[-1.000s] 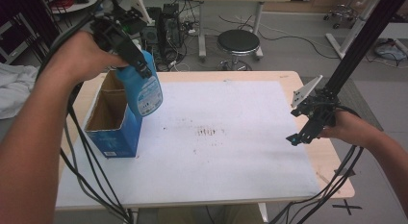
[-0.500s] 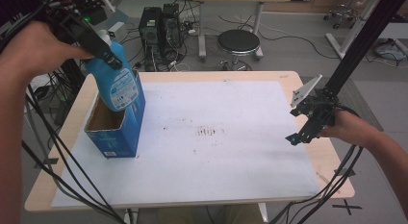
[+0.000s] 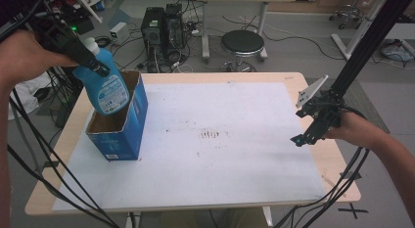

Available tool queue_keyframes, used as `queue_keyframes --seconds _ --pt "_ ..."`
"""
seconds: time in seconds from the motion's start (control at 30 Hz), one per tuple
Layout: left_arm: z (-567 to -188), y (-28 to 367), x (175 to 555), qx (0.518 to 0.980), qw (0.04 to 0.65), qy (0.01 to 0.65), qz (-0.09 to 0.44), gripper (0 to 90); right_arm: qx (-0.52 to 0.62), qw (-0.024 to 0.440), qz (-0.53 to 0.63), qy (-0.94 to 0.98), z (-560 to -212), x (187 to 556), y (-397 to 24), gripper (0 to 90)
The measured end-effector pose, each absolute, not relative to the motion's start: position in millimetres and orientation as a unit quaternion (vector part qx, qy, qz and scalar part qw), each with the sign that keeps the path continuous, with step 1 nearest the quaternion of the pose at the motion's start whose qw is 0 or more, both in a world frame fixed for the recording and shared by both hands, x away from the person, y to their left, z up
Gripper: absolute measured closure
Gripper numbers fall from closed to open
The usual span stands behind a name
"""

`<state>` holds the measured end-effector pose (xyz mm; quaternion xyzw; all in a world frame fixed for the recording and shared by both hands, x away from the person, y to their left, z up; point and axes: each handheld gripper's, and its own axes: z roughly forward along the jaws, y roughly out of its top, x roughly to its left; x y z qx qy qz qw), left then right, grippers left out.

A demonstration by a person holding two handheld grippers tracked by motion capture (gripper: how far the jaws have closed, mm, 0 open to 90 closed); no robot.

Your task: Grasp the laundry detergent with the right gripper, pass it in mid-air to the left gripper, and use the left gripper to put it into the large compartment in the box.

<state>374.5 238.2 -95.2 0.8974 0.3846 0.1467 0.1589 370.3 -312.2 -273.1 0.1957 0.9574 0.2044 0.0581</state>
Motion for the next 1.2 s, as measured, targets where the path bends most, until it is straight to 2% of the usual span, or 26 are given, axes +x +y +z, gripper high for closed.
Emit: queue_keyframes --seconds 0.4,1.2 --pt "-130.2 251.2 388.0 0.903 0.147 0.381 0.134 38.3 0.204 0.053 0.199 0.957 -275.8 372.1 -311.6 1.0" --pt "-244.0 257.8 405.2 0.926 0.116 0.341 0.113 38.2 0.204 0.040 0.192 0.959 -291.9 373.3 -310.3 1.0"
